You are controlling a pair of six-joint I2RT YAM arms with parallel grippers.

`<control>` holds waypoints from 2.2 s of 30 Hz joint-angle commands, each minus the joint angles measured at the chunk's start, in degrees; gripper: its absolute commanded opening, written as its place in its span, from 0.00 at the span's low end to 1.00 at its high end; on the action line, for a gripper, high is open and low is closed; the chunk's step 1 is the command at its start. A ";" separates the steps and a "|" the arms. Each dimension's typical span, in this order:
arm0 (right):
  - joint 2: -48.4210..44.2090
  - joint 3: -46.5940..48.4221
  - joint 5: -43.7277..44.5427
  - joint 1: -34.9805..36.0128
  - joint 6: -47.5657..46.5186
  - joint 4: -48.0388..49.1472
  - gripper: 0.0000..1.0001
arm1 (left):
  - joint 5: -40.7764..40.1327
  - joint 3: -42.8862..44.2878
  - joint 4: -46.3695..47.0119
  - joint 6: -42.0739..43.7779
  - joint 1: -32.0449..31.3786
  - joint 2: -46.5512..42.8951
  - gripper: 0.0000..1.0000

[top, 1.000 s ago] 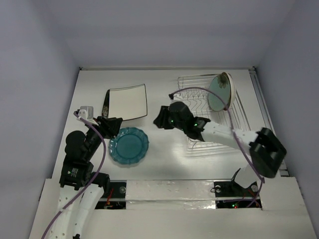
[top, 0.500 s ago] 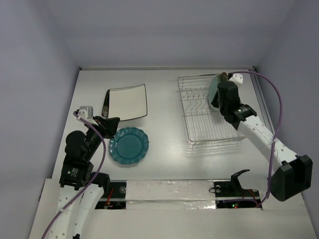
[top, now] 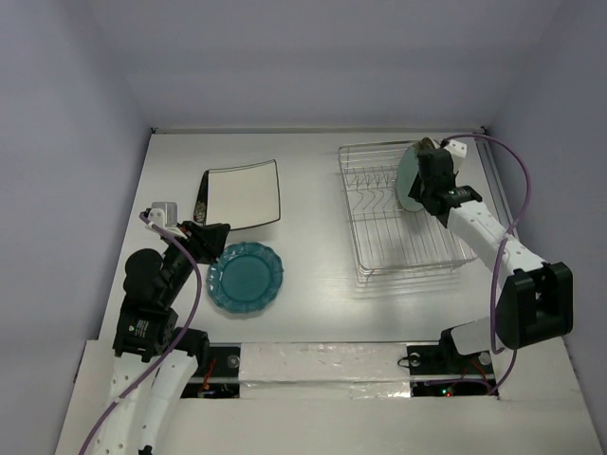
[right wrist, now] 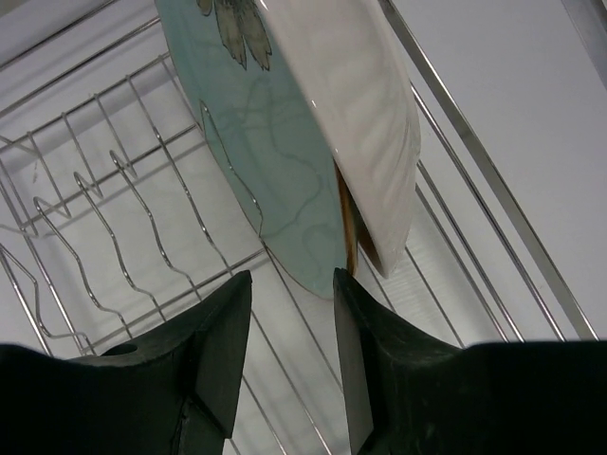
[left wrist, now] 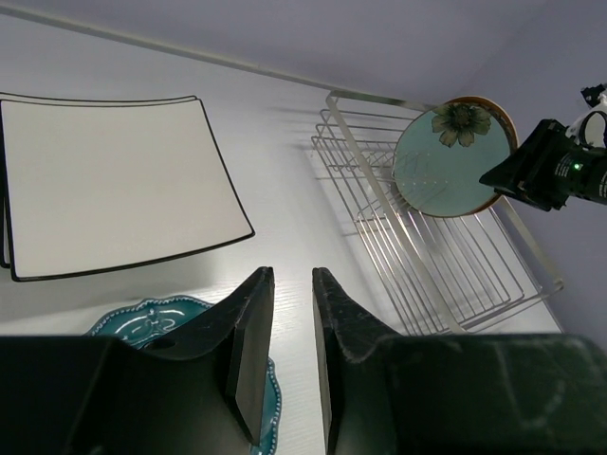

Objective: Unload the plates from the dish rack

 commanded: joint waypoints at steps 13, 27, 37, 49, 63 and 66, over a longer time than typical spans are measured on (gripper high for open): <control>-5.41 -2.75 -3.08 -2.95 -1.08 4.99 0.43 | 0.94 0.54 3.07 0.10 0.22 0.19 0.22; -4.90 -6.01 -6.08 -4.52 -1.08 7.37 0.41 | 0.41 0.62 2.81 0.19 0.22 0.19 0.23; 1.68 -1.70 -1.68 -5.58 -2.05 9.12 0.41 | 0.59 0.62 2.81 0.10 0.22 0.10 0.23; 1.53 0.85 2.54 -4.97 -3.98 9.04 0.01 | 1.56 0.54 3.24 0.28 0.22 -0.51 0.23; -6.30 9.63 8.69 2.15 -9.61 -0.37 0.00 | 1.38 0.54 3.24 0.19 0.22 -1.04 0.24; -9.90 10.08 3.88 2.15 -9.09 -0.46 0.00 | 1.21 0.62 3.16 0.19 0.22 -1.13 0.24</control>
